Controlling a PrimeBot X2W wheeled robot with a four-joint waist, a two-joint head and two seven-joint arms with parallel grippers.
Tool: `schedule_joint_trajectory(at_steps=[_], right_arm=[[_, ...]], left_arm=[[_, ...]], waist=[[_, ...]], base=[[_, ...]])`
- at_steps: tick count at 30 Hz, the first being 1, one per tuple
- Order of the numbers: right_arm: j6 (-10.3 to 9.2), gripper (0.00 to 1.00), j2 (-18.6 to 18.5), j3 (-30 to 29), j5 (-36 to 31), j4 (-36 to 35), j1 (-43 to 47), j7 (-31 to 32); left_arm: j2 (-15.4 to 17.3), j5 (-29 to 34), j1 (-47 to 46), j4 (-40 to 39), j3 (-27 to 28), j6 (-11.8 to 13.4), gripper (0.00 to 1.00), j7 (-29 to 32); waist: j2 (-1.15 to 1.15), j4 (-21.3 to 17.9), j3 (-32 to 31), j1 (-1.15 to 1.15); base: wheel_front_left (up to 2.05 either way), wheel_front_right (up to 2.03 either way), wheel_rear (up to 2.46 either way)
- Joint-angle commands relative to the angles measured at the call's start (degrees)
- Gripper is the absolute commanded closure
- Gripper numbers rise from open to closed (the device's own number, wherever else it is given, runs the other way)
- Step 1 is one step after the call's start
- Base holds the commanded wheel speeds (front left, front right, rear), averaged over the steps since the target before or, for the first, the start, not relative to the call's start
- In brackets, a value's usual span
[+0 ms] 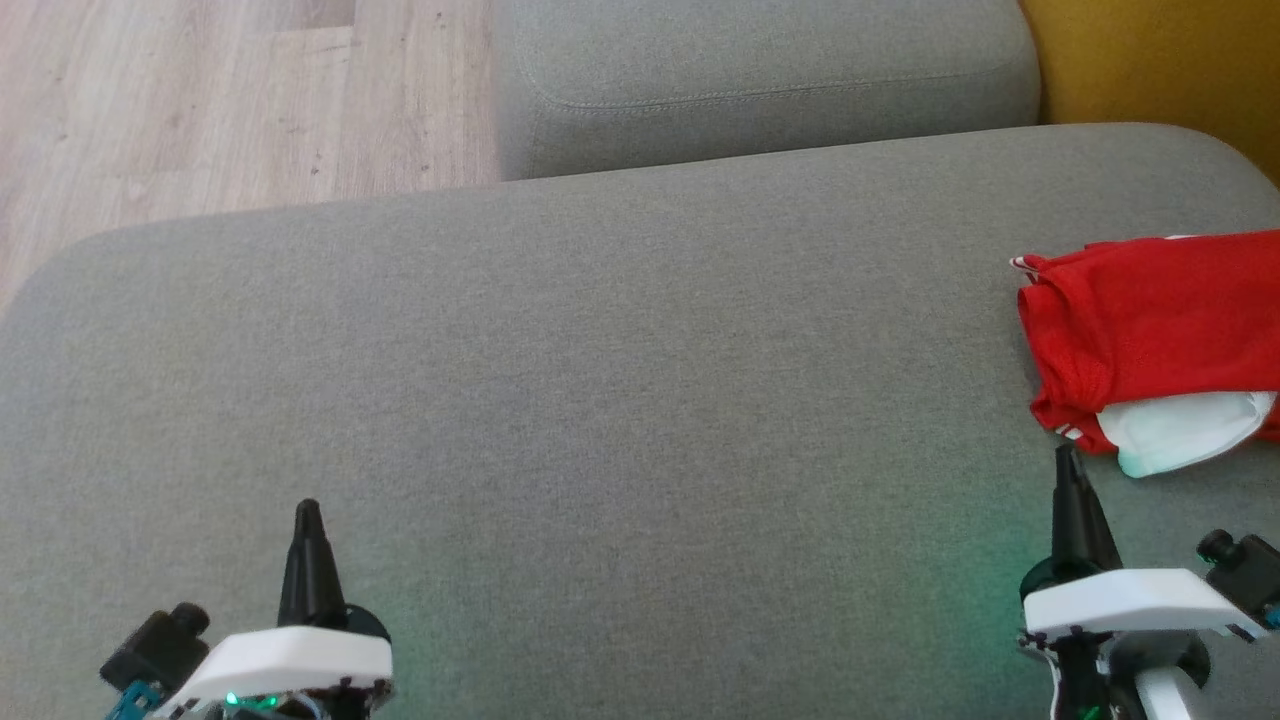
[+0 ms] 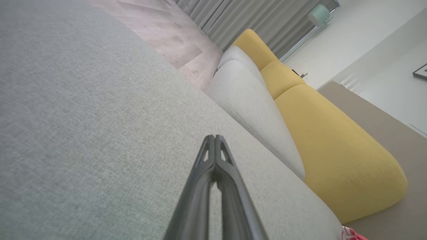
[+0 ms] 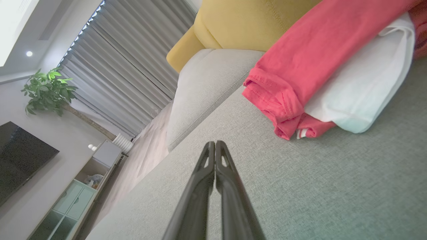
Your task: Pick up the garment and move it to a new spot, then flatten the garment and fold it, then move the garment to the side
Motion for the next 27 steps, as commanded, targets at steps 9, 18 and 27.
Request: schedule_joint_trajectory(at_steps=[9, 18, 27], right_arm=[[-0.02, 1.00, -0.69, -0.45, 6.88, -2.43, -3.37, 1.62], [-0.02, 1.00, -0.73, -0.98, 11.85, -2.64, -3.61, 2.92], [-0.02, 1.00, -0.75, -1.59, 17.45, -2.87, -3.88, 4.41]], left_arm=[[0.25, -5.79, -3.39, -1.70, 2.63, -0.67, 1.00, 1.75], [0.27, -10.09, -3.74, -1.66, 3.63, -0.98, 1.00, 3.10], [0.28, -14.94, -4.14, -1.63, 4.77, -1.34, 1.00, 4.62]], waist=[[0.00, 0.22, 0.01, 0.00], [0.00, 0.40, 0.03, 0.00], [0.00, 0.60, 0.04, 0.00]], base=[[0.00, 0.00, 0.00], [0.00, 0.00, 0.00], [0.00, 0.00, 0.00]])
